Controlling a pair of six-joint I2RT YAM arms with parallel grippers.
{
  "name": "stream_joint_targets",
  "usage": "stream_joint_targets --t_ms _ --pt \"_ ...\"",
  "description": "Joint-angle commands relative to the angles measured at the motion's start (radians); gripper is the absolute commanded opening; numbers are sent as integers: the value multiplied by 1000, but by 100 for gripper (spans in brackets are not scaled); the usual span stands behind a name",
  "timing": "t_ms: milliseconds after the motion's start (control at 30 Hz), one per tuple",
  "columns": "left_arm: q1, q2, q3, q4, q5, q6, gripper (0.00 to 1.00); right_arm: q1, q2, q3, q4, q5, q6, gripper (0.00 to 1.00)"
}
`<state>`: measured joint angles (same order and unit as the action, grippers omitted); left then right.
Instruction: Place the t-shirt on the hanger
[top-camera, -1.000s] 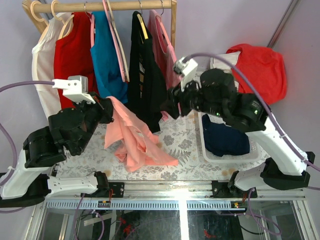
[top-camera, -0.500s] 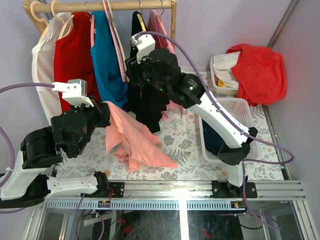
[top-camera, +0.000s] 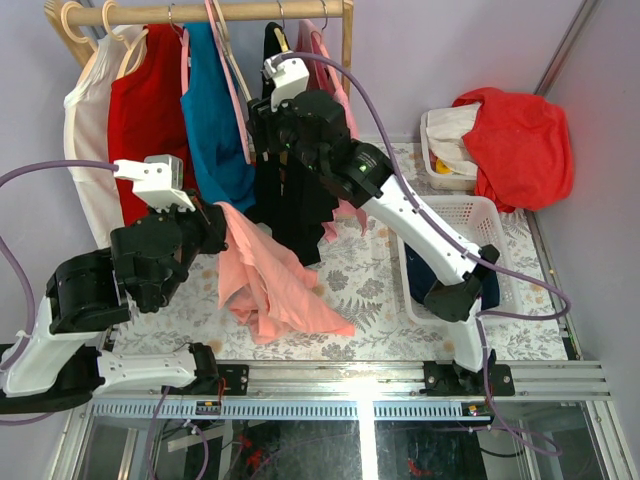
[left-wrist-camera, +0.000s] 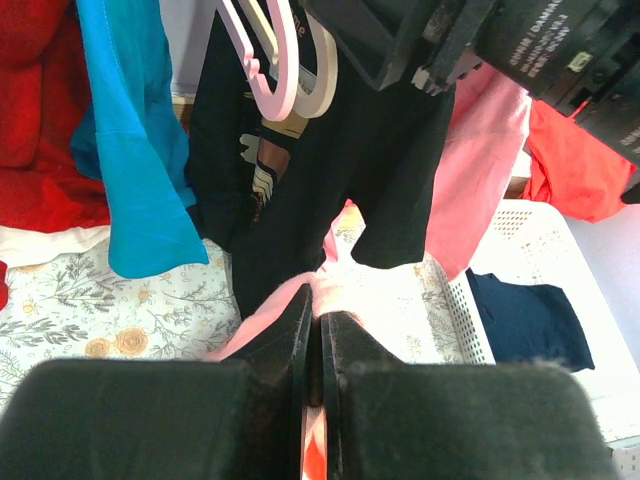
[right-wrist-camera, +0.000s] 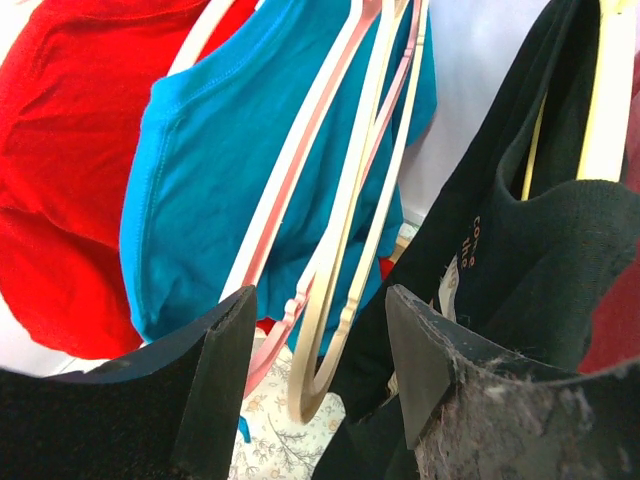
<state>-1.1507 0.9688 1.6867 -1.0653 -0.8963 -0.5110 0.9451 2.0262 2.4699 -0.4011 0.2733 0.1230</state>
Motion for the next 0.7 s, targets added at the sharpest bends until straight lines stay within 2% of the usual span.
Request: stream_joint_targets --t_ms 0,167,267,433,500,633,667 --pt "3 3 31 4 6 -10 0 -7 23 18 90 34 -4 61" --pt "4 14 42 3 5 -4 0 -16 53 38 104 77 -28 58" --pt "5 21 47 4 -1 4 0 -23 68 40 117 76 -35 45" --pt "3 18 51 1 2 9 0 -24 81 28 150 79 -49 37" --pt "4 15 52 0 3 8 0 -25 83 26 160 88 -58 27" --pt "4 11 52 -2 10 6 0 -25 80 21 178 113 -74 1" --pt "4 10 54 -1 11 8 0 -24 72 14 185 119 -76 0"
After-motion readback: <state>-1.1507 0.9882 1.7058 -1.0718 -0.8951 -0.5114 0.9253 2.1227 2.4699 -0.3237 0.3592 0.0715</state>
